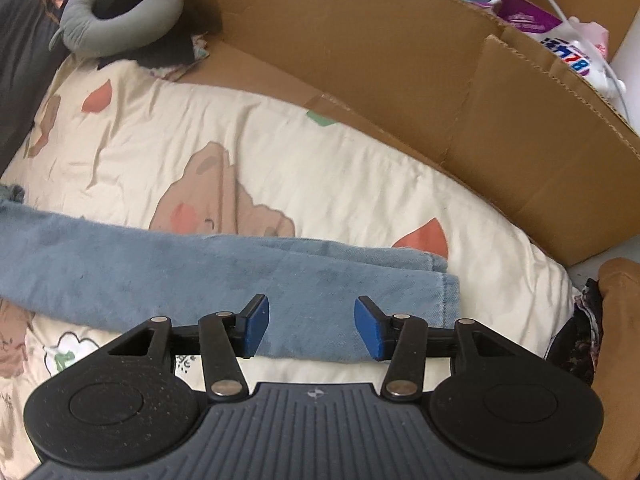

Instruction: Fold clothes

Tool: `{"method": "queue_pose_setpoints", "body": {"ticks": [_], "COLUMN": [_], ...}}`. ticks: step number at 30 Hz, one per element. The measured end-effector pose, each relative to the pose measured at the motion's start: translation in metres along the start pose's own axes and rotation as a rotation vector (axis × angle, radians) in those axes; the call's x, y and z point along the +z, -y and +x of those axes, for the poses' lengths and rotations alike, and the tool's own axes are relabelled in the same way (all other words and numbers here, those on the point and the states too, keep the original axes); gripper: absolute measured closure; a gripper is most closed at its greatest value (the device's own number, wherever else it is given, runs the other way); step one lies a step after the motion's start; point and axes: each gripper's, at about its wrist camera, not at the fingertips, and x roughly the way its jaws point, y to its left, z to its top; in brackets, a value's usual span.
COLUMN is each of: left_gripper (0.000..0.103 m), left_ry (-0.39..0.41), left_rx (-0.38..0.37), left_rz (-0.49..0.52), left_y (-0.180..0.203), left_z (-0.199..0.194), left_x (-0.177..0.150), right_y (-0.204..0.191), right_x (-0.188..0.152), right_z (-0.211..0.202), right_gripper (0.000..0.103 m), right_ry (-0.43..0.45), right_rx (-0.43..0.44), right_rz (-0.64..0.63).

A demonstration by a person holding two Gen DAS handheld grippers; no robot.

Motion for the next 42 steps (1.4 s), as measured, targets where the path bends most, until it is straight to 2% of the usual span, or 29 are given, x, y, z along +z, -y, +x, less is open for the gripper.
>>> {"method": "queue_pose_setpoints", "body": {"ticks": [1,3,8,12,13,15,22,26,32,42], "left_gripper": [0.025,0.041,0.048,0.052,0.079,0.08,0.083,0.088,0.091,0.095], "left_ry": [-0.008,-0.036,-0.045,-0.019,-0.013,-0.008,0.022,0.012,-0.026,-0.075], "left_rx": [-0.017,-0.043,-0.033,-0.057,-0.065,-0.098,-0.131,-0.148,-0.171,-0.187], "left_rz": [0.005,0.02,0.131,0.17,0.174,0.161,0.235,0.28,0.294,0.242], "left_y": [0.001,0.007,0.027,0.034,0.036,0.035,0.043,0.048,0.055,0.052], "left_z": [0.0,-0.001,-0.018,-0.038,-0.043,-0.058,-0.09,-0.099,-0.099,-0.086], "left_x": [-0.001,-0.004,-0.007,-0.01,-0.012,-0.024,-0.068,-0.101,-0.147,-0.196], "right_y": [-0.001,-0.003,-0.009,-0.014,-0.016,-0.018,-0.026,-0.034,-0.041,-0.041], "right_x": [0.001,0.003,0.008,0.01,0.01,0.011,0.015,0.017,0.016,0.014], "right_z": [0.0,0.0,-0.003,-0.005,-0.006,-0.008,-0.016,-0.021,-0.031,-0.037], "right_gripper": [0.048,0.048,0.048,0.048,0.048,0.048,0.048,0.048,0.048,0.048], "right_ry": [0.003,0.01,0.026,0.031,0.034,0.041,0.061,0.069,0.081,0.078], "right_rx": [0.005,0.015,0.044,0.056,0.061,0.071,0.102,0.118,0.14,0.15], "right_rz": [0.0,-0.001,-0.016,-0.033,-0.037,-0.042,-0.048,-0.066,-0.091,-0.093]}}
